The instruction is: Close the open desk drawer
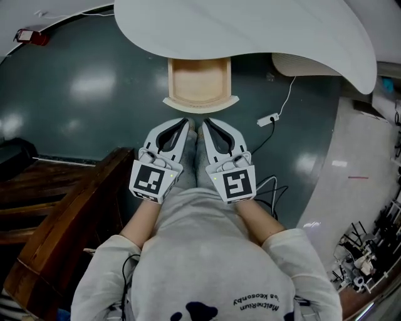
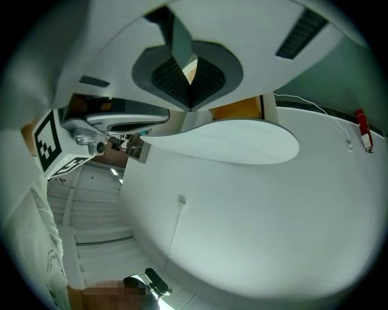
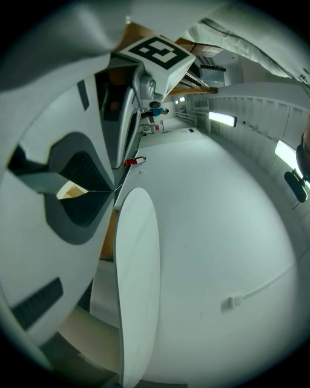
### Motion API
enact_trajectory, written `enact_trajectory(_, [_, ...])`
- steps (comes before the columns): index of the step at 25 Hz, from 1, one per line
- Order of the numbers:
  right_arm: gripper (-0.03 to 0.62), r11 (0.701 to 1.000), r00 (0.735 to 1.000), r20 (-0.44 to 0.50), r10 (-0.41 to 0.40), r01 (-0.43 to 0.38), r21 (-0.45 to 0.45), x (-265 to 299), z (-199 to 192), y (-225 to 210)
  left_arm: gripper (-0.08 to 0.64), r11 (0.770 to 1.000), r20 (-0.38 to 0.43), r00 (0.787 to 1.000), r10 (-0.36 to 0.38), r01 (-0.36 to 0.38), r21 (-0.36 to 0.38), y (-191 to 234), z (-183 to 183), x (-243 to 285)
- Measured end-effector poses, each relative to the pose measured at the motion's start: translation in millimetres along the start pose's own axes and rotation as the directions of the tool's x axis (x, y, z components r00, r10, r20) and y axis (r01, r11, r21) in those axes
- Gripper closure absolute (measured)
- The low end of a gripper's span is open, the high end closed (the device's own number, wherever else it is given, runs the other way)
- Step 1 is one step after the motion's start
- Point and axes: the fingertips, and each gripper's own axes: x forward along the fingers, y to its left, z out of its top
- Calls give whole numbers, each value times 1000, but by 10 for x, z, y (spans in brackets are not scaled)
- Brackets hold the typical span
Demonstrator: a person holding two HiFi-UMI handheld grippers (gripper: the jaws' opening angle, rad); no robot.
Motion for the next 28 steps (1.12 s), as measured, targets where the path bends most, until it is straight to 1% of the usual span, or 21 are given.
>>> enact_trajectory(7, [574, 1000, 998, -57, 10, -10, -9, 94, -401, 20, 554, 1000, -36, 999, 11, -11, -13, 75, -285, 38])
enact_trajectory(11, [574, 1000, 993, -115, 17, -19, -17, 176, -660, 49, 554, 1000, -57, 998, 10, -10, -10, 124, -444, 62])
enact_trajectory(19, [574, 997, 966, -260, -6, 25, 71, 374, -1196, -16, 554, 999, -96, 995, -4, 1, -38, 198, -707, 165])
enact_trajectory(24, [572, 996, 948, -318, -22, 48, 73, 477, -1432, -21, 554, 999, -133, 991, -15, 11, -30, 266, -884, 205])
enact_trajectory(28, [572, 995, 938, -344, -36, 66, 78, 523, -1559, -53, 554, 999, -151, 988, -23, 17, -39, 319, -984, 244])
